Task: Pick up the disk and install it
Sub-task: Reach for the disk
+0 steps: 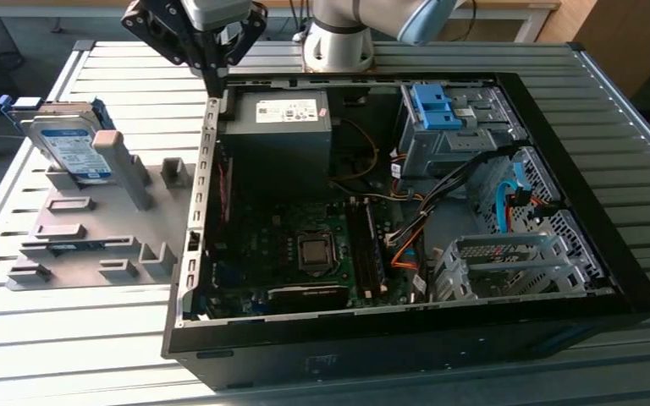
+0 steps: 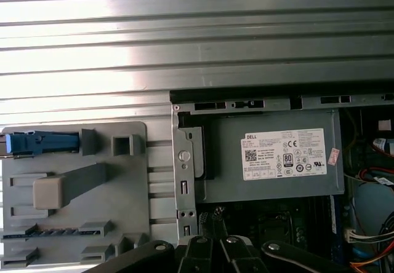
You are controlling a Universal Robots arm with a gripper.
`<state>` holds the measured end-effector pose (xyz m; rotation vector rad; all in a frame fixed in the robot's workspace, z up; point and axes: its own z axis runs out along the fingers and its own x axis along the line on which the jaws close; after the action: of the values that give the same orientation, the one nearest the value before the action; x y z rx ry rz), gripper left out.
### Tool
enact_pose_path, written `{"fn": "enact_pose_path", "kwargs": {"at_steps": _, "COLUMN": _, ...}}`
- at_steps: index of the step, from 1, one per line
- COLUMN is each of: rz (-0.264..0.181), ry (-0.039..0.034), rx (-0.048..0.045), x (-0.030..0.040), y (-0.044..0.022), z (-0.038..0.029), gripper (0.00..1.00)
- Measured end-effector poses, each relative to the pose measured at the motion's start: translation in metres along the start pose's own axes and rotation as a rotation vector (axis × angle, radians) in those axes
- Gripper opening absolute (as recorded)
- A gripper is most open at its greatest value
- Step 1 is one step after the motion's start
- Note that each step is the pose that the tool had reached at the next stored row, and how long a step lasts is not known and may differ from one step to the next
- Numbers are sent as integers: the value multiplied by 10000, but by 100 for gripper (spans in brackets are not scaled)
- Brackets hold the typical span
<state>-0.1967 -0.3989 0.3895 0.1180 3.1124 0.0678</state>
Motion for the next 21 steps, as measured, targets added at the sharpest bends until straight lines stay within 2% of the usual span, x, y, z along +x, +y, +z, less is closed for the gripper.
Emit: {"fn": "enact_pose_path", "kwargs": {"at_steps": 21, "rz": 0, "ry": 0, "rx": 1, "x": 146, "y": -11, "z": 2, "gripper": 11}}
